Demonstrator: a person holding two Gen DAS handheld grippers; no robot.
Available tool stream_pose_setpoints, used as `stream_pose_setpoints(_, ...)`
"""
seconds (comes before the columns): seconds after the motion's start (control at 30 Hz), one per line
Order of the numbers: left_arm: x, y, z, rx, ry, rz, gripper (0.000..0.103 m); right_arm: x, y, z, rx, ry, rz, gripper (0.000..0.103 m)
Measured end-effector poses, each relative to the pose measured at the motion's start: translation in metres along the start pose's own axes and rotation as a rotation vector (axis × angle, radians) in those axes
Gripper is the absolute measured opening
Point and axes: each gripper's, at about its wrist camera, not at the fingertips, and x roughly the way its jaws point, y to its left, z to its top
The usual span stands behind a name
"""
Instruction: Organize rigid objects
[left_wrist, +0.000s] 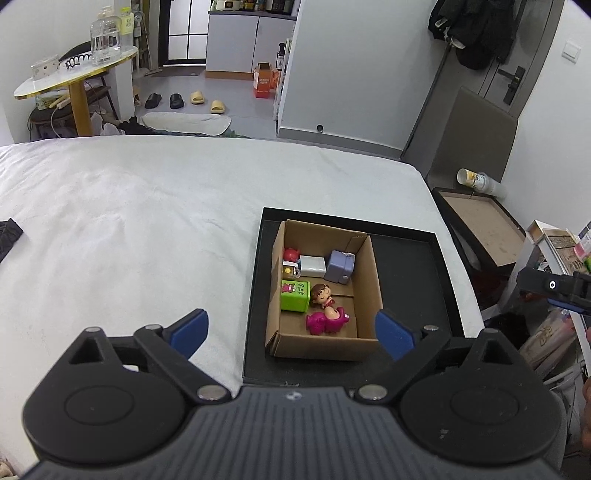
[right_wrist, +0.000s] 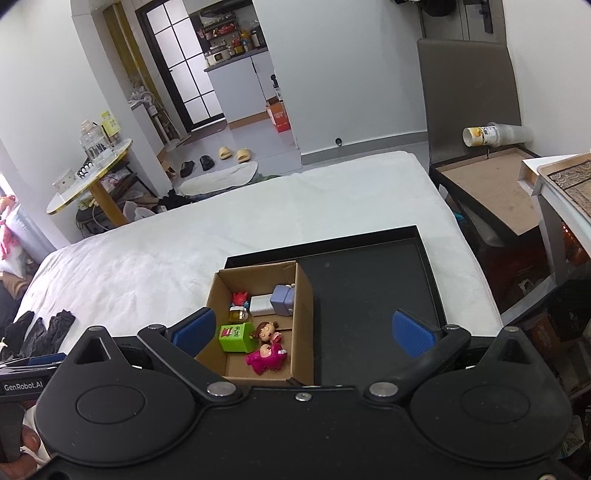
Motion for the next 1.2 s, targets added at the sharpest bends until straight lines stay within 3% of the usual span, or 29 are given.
stream_pose_setpoints(0.4,-0.060,0.006,-0.015,-0.011,-0.068,-0.091,0.096,-0.031,0.004,-0.015,-0.037,-0.011,0.005,0.103)
stream_pose_setpoints(0.63,-0.085,0.002,-0.023,0.005,-0.105,-0.067,0.102,-0.055,-0.002,-0.016,-0.043,-0.013,0.040,0.103)
stream_pose_setpoints(1.2,-0.102,0.009,-0.038,0.024,-0.120,-0.047,0.102,-0.079,0.002,-0.030,-0.064,-0.005,0.074,0.103)
